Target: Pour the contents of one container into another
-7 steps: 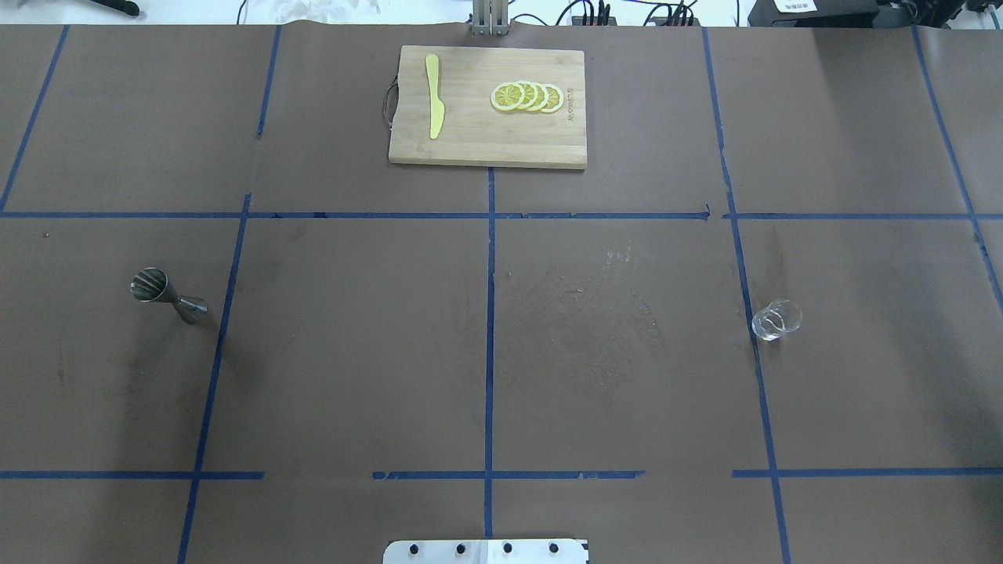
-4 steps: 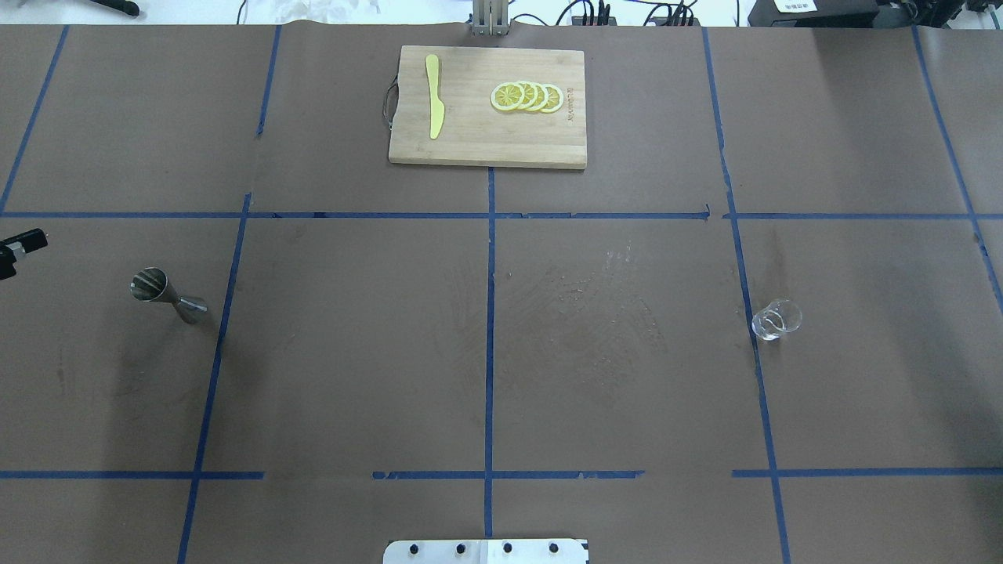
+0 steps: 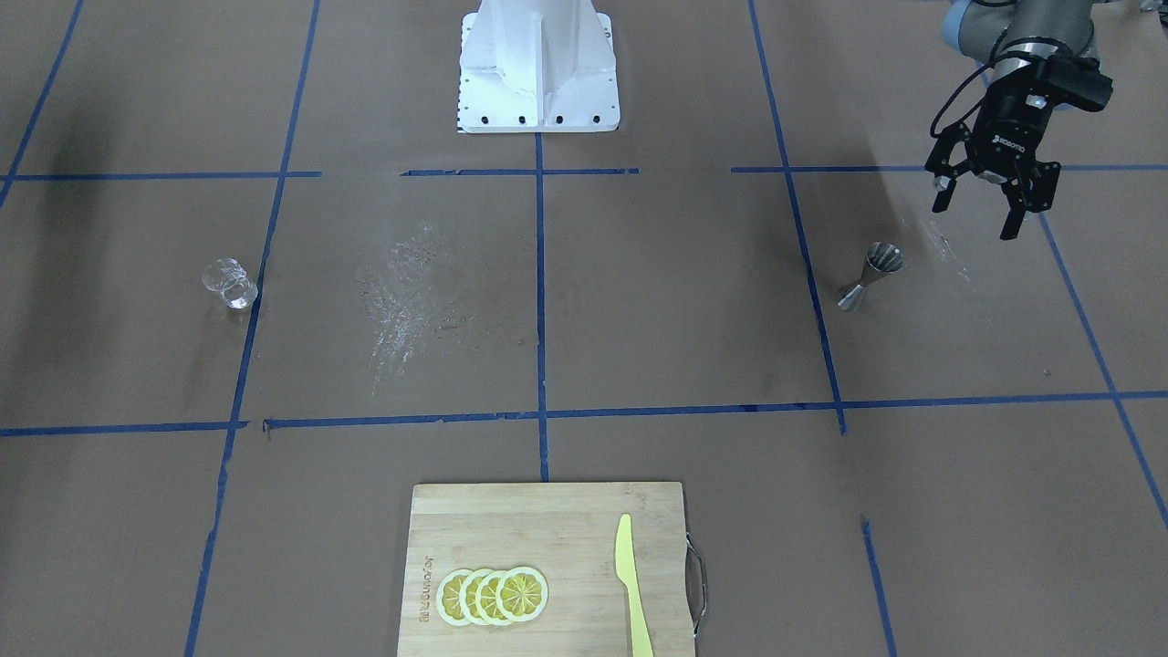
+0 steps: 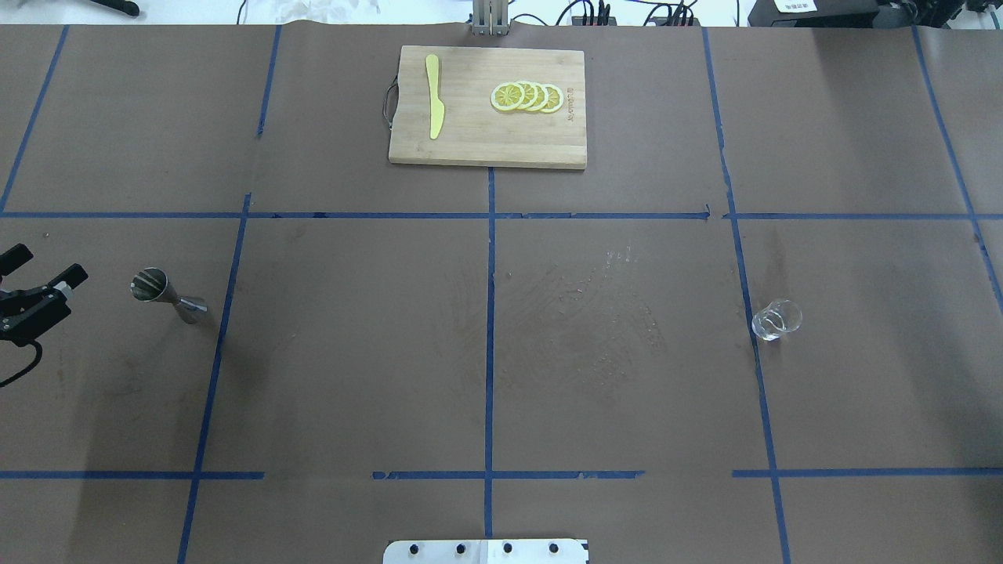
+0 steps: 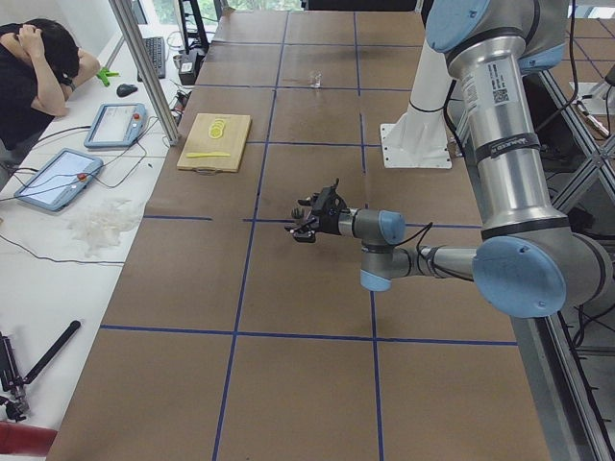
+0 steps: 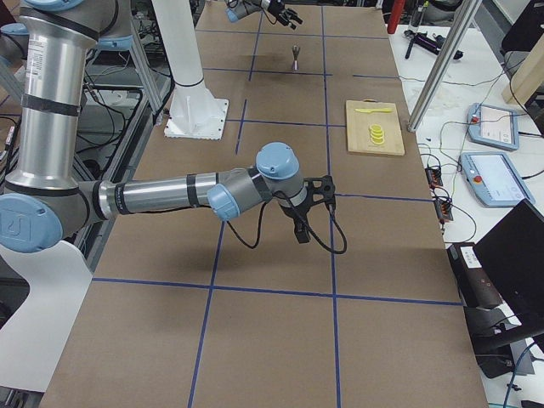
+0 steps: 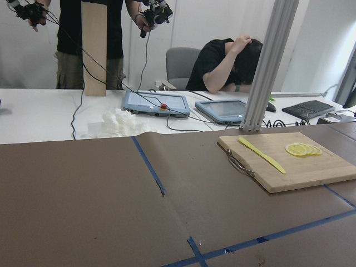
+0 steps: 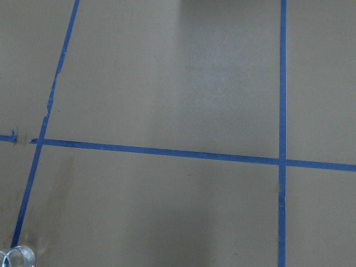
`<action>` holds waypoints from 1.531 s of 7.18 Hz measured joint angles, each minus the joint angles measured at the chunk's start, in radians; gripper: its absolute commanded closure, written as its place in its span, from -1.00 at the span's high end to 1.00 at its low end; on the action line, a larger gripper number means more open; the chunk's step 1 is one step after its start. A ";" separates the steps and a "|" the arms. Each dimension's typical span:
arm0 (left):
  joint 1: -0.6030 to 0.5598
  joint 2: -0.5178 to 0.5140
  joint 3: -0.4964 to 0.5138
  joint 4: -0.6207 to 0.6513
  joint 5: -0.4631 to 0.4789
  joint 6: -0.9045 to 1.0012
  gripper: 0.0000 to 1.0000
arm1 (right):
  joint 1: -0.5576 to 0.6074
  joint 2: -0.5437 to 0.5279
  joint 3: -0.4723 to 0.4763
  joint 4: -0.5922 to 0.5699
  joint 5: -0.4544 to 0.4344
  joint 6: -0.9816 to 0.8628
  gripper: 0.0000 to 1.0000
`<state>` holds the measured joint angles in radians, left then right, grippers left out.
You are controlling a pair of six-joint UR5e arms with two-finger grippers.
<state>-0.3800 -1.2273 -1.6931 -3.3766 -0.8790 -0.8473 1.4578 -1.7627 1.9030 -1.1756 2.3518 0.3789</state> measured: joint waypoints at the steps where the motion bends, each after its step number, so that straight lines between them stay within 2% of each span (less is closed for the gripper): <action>1: 0.082 0.002 0.005 0.000 0.134 -0.001 1.00 | 0.000 -0.002 0.000 0.000 0.000 0.000 1.00; 2: 0.148 0.001 0.012 0.003 0.246 0.000 1.00 | 0.001 -0.003 0.000 0.000 0.000 0.000 1.00; 4: 0.222 -0.012 0.033 0.005 0.339 0.002 1.00 | 0.001 -0.006 -0.001 0.001 0.000 0.000 1.00; 11: 0.246 -0.182 0.156 0.005 0.344 0.048 1.00 | 0.001 -0.009 -0.002 0.001 -0.020 -0.001 1.00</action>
<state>-0.1340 -1.4090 -1.5376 -3.3716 -0.5349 -0.7995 1.4583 -1.7712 1.9006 -1.1750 2.3323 0.3774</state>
